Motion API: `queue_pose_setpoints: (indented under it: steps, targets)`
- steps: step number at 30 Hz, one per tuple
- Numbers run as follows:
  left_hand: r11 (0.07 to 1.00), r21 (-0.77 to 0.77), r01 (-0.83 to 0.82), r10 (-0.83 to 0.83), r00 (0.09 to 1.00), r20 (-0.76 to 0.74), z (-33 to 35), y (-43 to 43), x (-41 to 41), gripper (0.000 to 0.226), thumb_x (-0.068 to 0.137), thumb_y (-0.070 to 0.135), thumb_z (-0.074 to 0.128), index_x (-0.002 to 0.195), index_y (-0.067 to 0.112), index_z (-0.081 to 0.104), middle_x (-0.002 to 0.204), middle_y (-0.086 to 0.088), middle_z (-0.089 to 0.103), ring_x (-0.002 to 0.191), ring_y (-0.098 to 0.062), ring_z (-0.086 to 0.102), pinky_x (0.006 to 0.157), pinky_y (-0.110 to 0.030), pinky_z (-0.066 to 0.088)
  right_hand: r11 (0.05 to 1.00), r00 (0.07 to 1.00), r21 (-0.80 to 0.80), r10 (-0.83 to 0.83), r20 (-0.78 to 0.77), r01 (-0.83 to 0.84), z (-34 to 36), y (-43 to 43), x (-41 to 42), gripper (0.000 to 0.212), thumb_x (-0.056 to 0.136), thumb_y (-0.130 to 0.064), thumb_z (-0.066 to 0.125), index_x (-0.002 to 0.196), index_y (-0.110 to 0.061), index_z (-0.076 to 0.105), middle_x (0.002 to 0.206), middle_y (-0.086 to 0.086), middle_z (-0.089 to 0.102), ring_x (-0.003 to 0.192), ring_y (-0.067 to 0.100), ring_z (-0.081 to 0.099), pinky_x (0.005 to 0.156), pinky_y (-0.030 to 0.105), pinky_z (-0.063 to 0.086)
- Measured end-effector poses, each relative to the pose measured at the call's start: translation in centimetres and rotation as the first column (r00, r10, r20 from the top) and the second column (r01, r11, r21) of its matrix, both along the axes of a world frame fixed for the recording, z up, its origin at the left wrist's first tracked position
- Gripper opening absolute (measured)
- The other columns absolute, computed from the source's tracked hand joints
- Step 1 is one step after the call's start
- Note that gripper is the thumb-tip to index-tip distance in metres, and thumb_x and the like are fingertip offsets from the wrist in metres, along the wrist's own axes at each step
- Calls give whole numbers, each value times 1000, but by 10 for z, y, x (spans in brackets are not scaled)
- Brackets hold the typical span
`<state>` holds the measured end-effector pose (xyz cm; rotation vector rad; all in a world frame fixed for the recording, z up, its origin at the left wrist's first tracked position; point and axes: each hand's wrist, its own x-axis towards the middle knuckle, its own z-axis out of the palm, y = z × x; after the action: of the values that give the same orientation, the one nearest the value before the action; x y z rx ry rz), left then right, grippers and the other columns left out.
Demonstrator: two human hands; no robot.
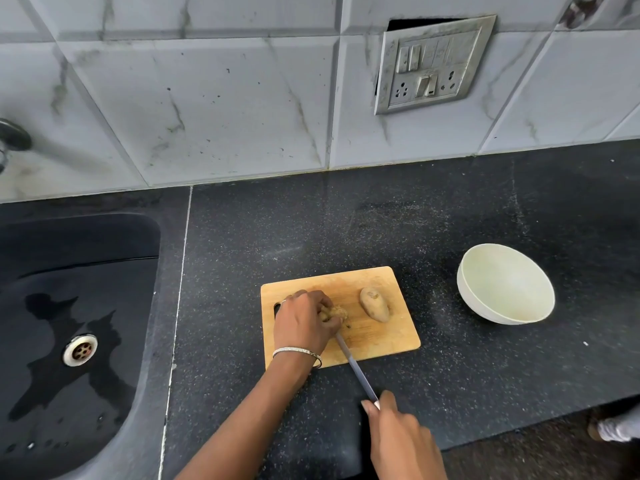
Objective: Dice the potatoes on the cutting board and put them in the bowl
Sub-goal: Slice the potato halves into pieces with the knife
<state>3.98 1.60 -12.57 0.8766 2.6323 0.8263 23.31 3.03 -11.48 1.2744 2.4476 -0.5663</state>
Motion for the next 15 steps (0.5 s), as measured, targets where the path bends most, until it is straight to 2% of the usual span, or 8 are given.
queue_pose_setpoints:
  steps: [3, 5, 8, 10, 12, 15]
  targets:
    - [999, 4, 41, -41, 999, 8, 2, -3, -2, 33, 69, 47, 78, 95, 29, 67, 85, 9, 62, 83, -12, 57, 66, -24, 42, 1000, 998, -9, -24, 58, 24, 6, 0, 14, 48, 98, -59, 14, 127, -26, 33, 117, 0, 64, 115, 25, 59, 77, 34, 41]
    - [997, 39, 71, -73, 995, 62, 5, -8, -5, 46, 65, 53, 80, 103, 31, 65, 91, 10, 61, 81, -6, 55, 66, -20, 40, 1000, 998, -8, -21, 54, 22, 12, 2, 21, 46, 98, -59, 15, 124, -26, 34, 116, 1, 64, 115, 24, 59, 80, 32, 43]
    - [992, 45, 120, -125, 983, 134, 8, -22, -12, 70, 55, 55, 85, 116, 31, 59, 105, 12, 56, 88, -2, 54, 74, -17, 42, 1000, 1000, 22, -20, -11, 21, 18, 4, 29, 41, 94, -62, 10, 108, -29, 30, 94, 2, 59, 107, 22, 63, 77, 29, 45]
    - [985, -22, 172, -169, 979, 115, 6, -31, -16, 78, 53, 48, 89, 121, 30, 57, 111, 12, 56, 97, -7, 56, 82, -22, 46, 999, 996, 29, -27, -79, 29, 16, 5, 30, 52, 84, -65, -4, 102, -30, 29, 83, -1, 54, 98, 19, 65, 71, 27, 45]
    - [980, -43, 193, -189, 979, 83, 3, -34, -15, 70, 59, 37, 88, 122, 28, 58, 113, 11, 58, 103, -11, 56, 86, -26, 48, 998, 992, 59, -10, -125, 17, 11, 8, 28, 68, 75, -65, -20, 102, -29, 32, 77, -2, 54, 91, 18, 66, 65, 28, 43]
    - [987, -1, 158, -158, 987, 30, 0, -32, -10, 48, 69, 31, 82, 114, 28, 64, 107, 11, 62, 100, -13, 58, 83, -23, 47, 997, 983, 80, 13, -185, 2, 5, 14, 20, 68, 69, -65, -19, 96, -29, 31, 78, -4, 58, 84, 20, 66, 63, 31, 43]
